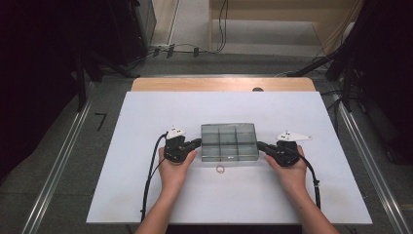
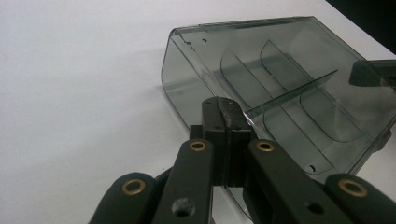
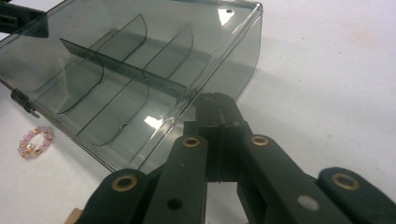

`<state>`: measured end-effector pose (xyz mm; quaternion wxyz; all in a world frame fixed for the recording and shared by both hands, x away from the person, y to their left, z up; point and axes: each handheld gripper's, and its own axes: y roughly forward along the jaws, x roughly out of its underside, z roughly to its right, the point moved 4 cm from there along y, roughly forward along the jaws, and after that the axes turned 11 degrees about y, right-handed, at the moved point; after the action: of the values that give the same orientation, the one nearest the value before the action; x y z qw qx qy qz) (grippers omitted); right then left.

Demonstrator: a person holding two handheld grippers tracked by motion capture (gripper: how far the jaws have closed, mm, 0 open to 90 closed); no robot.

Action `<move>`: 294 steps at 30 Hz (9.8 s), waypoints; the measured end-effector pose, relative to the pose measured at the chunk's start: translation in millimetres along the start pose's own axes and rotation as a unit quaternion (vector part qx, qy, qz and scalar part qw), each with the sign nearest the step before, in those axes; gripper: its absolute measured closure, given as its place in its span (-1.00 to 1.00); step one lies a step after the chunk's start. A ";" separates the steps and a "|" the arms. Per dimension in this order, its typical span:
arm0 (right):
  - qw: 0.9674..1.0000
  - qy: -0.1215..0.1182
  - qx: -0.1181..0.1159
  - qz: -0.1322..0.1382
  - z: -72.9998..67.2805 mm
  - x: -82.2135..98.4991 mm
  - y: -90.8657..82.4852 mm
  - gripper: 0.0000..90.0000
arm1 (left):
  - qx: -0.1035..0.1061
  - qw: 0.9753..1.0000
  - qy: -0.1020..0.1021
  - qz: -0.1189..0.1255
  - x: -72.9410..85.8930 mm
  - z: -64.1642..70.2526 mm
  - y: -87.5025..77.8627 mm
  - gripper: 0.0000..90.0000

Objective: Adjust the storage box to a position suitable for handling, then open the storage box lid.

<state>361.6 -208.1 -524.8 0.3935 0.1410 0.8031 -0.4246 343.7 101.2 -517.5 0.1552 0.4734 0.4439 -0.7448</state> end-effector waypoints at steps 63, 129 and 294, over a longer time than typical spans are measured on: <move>0.986 -0.096 -0.136 0.010 -88.1 3.2 -15.0 -0.81 | 0.096 0.989 0.085 0.068 26.2 21.5 -63.8 -1.00; 0.991 -0.112 -0.057 -0.049 -87.6 28.1 19.3 0.95 | 0.110 0.989 0.081 0.048 31.0 29.8 -42.6 -1.00; 0.995 -0.025 -0.075 0.066 8.3 -83.6 24.3 0.14 | 0.048 0.994 0.029 0.091 -62.7 -33.4 22.4 0.37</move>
<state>433.9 -191.1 -478.6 0.4504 0.1531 0.8114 -0.3397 408.8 103.8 -481.4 0.1862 0.5402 0.3675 -0.7338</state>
